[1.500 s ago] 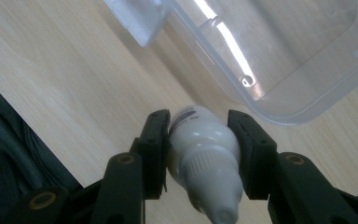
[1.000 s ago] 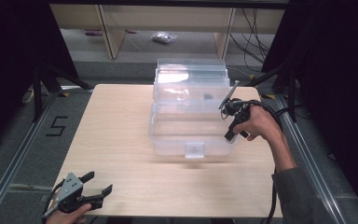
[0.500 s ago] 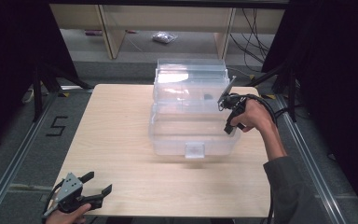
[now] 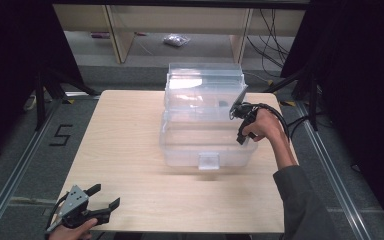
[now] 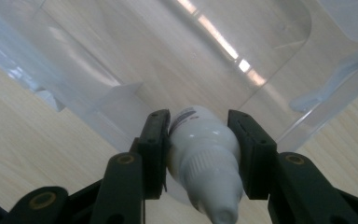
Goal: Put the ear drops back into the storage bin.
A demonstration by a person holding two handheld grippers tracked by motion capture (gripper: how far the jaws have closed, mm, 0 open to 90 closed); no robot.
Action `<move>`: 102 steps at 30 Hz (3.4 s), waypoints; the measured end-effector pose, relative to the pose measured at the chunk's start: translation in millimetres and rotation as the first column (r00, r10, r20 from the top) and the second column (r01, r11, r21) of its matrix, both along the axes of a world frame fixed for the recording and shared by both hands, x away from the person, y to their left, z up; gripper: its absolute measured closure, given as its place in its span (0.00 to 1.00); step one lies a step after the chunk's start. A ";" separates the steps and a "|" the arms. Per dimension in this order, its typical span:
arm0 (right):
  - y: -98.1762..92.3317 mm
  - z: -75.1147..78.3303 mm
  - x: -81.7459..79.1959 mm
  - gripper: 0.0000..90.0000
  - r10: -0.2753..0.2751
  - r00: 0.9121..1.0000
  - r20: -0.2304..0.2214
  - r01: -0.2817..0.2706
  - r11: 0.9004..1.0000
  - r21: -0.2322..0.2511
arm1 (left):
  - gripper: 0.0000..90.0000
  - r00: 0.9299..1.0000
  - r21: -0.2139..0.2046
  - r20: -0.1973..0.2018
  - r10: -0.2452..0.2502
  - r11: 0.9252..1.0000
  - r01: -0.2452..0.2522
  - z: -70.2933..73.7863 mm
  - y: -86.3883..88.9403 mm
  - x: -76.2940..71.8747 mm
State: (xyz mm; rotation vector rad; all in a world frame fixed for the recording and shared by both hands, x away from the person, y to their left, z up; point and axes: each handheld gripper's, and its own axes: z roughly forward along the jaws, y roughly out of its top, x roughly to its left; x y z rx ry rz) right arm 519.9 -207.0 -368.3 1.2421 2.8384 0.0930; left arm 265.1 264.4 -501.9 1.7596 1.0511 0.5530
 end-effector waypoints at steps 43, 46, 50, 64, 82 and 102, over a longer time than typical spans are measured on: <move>6.6 -56.9 13.8 0.67 -0.045 0.998 -0.046 0.045 0.999 0.003 | 0.16 1.000 -0.006 0.001 -0.003 1.000 0.003 -0.4 -0.2 0.2; 6.5 -58.3 15.0 0.67 -0.033 0.998 -0.045 0.033 0.999 0.007 | 0.17 1.000 -0.005 0.001 -0.002 1.000 0.002 -0.3 -0.1 0.1; 5.6 -60.2 15.1 0.67 -0.025 0.999 -0.041 0.025 1.000 0.004 | 0.16 1.000 -0.007 0.001 -0.002 1.000 0.002 -0.3 -0.2 0.1; 4.6 -64.2 13.9 0.58 -0.073 0.997 -0.034 0.074 0.997 0.024 | 0.16 1.000 -0.005 0.001 -0.002 1.000 0.002 -0.3 -0.1 0.1; -2.9 -26.6 8.3 0.48 -0.088 0.995 0.044 0.083 0.991 0.104 | 0.16 1.000 -0.003 -0.003 0.004 1.000 -0.004 0.1 -0.8 -0.4; -7.8 -2.5 -6.7 0.41 -0.104 0.990 0.095 0.088 0.983 0.161 | 0.16 1.000 -0.003 0.000 -0.003 1.000 0.003 -0.6 -0.3 0.4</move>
